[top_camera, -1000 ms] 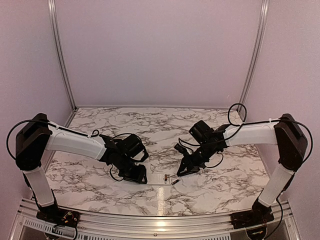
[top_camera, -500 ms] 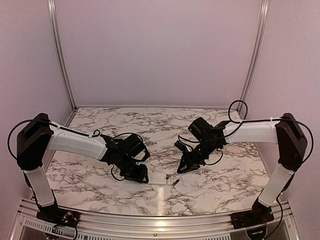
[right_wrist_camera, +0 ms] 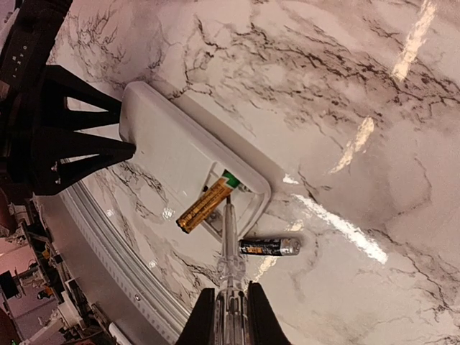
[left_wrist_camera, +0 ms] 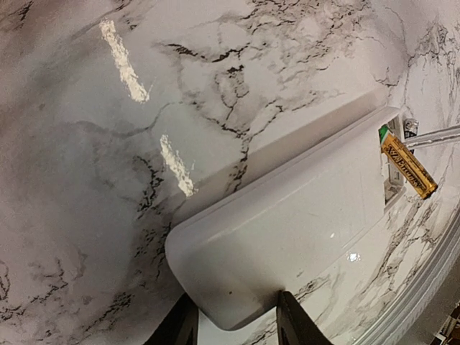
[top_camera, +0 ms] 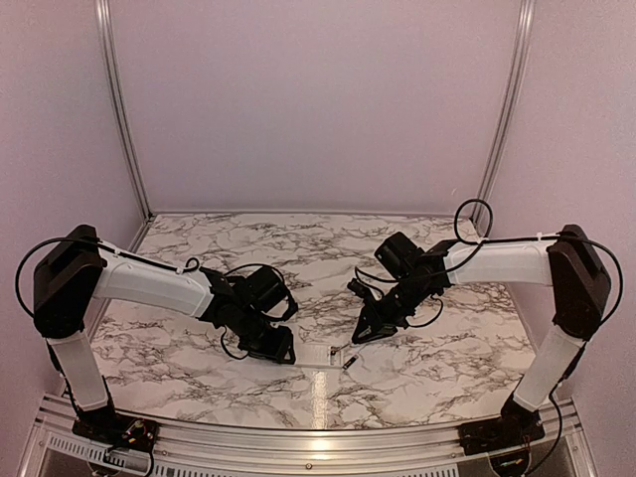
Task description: Unload the batteries from the remote control
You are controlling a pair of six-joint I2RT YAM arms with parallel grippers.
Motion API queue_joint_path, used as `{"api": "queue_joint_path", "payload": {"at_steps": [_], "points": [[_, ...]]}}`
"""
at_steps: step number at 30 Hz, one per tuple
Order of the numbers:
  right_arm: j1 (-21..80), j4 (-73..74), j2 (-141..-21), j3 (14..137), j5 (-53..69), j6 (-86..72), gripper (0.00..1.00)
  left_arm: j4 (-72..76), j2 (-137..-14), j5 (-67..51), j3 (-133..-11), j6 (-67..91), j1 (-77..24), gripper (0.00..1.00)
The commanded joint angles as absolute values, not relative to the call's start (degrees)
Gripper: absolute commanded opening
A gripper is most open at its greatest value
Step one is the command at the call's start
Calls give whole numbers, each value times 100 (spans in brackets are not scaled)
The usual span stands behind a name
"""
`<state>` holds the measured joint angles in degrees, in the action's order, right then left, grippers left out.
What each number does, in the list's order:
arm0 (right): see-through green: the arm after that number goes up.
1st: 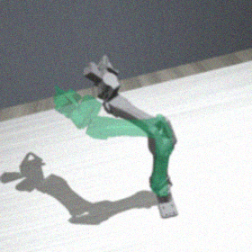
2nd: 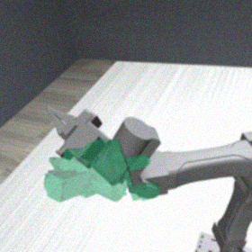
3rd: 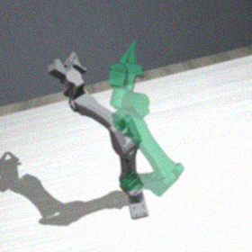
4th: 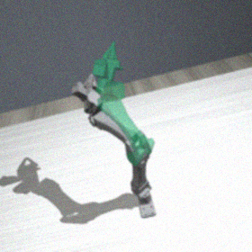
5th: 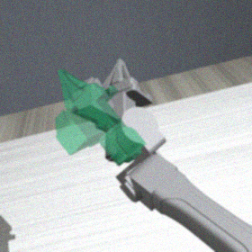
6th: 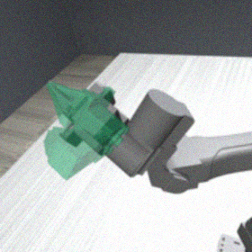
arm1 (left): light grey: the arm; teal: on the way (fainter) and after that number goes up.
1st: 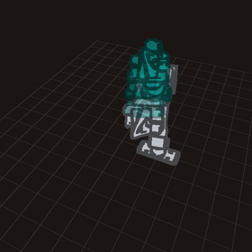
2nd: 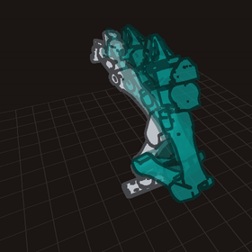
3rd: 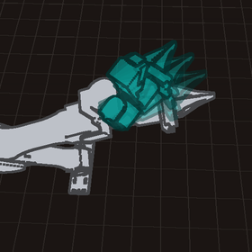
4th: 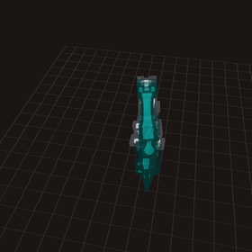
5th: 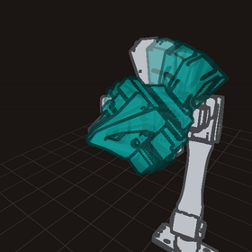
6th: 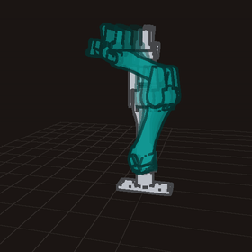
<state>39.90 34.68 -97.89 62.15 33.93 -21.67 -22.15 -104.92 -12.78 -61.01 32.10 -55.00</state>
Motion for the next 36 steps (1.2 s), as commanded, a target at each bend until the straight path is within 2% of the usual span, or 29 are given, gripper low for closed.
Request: {"api": "queue_joint_path", "payload": {"at_steps": [1, 36], "points": [[4008, 3063, -9779, 6201, 3432, -2315, 0, -2099, -10952, -1120, -5876, 3090, -5563, 38], [3998, 3846, -9621, 7109, 3077, -2239, 0, -2101, -10676, -1134, -5662, 3169, -5563, 36]]}}
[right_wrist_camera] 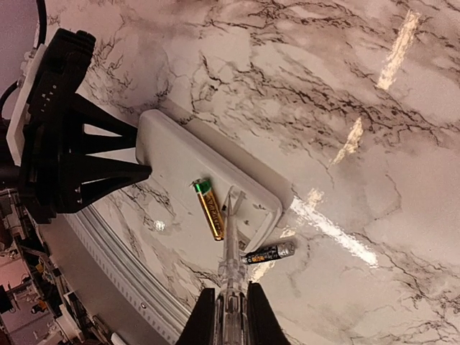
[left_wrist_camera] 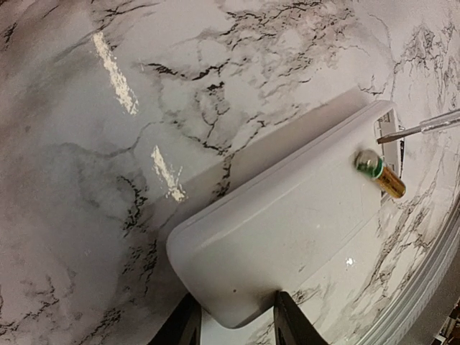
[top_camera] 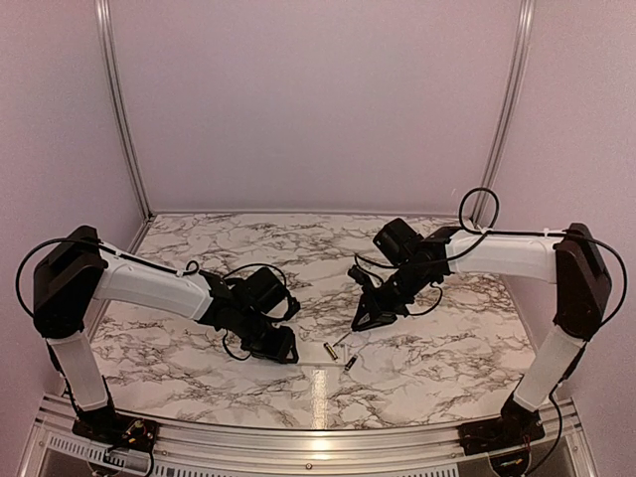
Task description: Unload the batteries from the remote control
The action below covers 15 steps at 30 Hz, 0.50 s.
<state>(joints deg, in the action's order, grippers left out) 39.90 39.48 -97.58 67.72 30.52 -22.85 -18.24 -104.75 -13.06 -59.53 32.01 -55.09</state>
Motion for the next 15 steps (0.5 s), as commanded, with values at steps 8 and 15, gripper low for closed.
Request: {"api": "queue_joint_path", "payload": {"at_steps": [8, 15], "points": [[3999, 3928, -9633, 7390, 3166, -2257, 0, -2109, -10648, -1132, -5646, 3212, -5563, 36], [3999, 4072, -9562, 7431, 3099, -2215, 0, -2097, -10618, -1134, -5634, 3254, -5563, 36]]}}
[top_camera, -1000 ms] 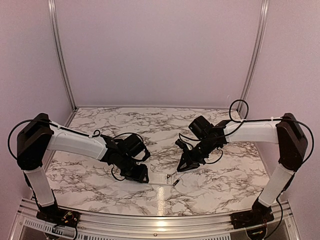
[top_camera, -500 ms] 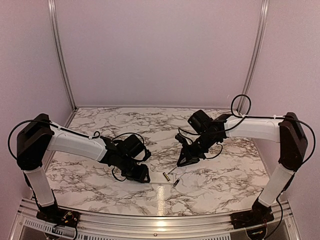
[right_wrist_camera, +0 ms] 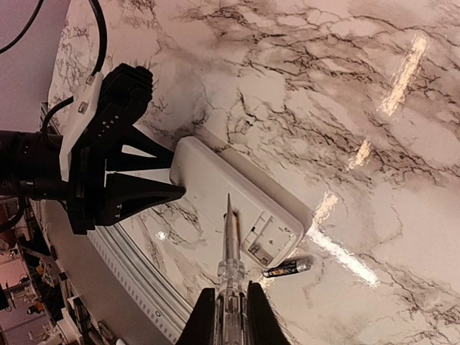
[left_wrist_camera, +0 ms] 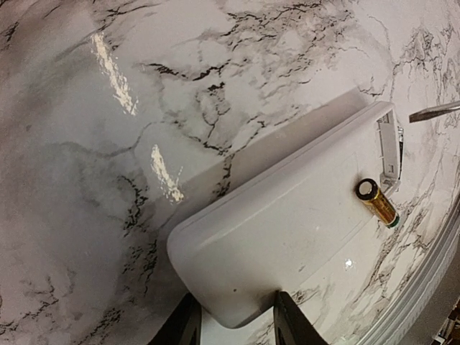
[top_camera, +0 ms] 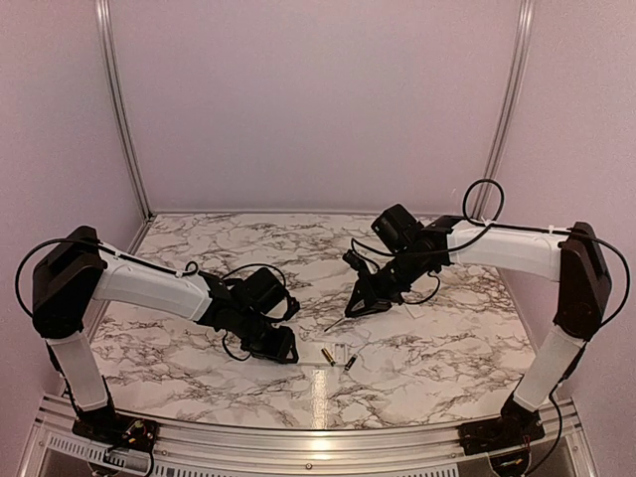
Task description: Unload the batteries from the remote control
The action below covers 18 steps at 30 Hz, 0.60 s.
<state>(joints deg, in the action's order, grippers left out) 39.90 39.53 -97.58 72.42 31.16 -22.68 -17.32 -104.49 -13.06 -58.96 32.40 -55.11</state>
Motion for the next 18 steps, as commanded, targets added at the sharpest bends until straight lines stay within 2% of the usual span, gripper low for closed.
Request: {"api": "queue_joint_path", "payload": {"at_steps": [1, 18], "points": [[3999, 4110, -9548, 7432, 3074, -2208, 0, -2095, -10603, -1113, -5634, 3259, -5563, 36], [4096, 3960, -9375, 6888, 3003, -2219, 0, -2046, -10531, -1022, -5638, 3399, -5563, 36]]}}
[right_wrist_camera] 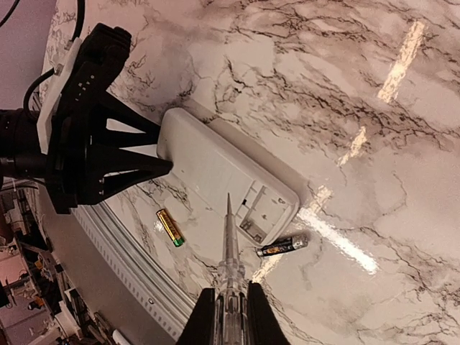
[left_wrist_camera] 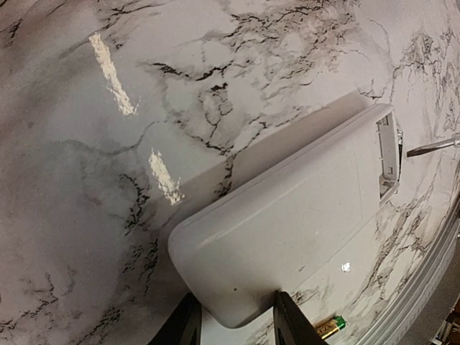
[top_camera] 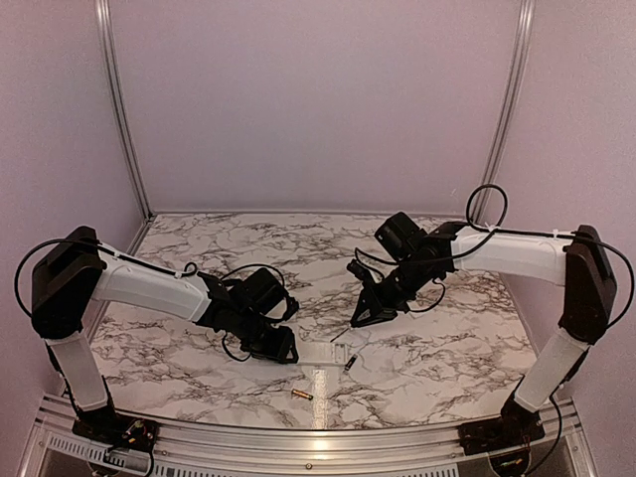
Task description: Unload the batteries from the remote control
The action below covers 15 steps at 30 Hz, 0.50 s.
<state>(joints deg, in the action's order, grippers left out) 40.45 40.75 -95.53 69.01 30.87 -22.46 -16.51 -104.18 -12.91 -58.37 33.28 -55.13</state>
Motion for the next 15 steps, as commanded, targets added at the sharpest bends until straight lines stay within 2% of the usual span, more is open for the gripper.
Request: {"api": "queue_joint_path", "payload": {"at_steps": [1, 5, 10, 15], "points": [[4094, 3956, -9356, 6901, 2984, -2210, 0, -2048, -10505, -1001, -5656, 3413, -5563, 38], [4096, 3938, -9302, 6949, 2887, -2204, 0, -2085, -10378, -897, -5729, 3480, -5563, 51], [4089, 3916, -9226, 6978, 2763, -2207, 0, -2336, -10277, -688, -5971, 3378, -5558, 76], [4074, 3941, -9071, 7002, 2666, -2193, 0, -2721, -10063, -326, -6346, 2978, -5558, 92]]}}
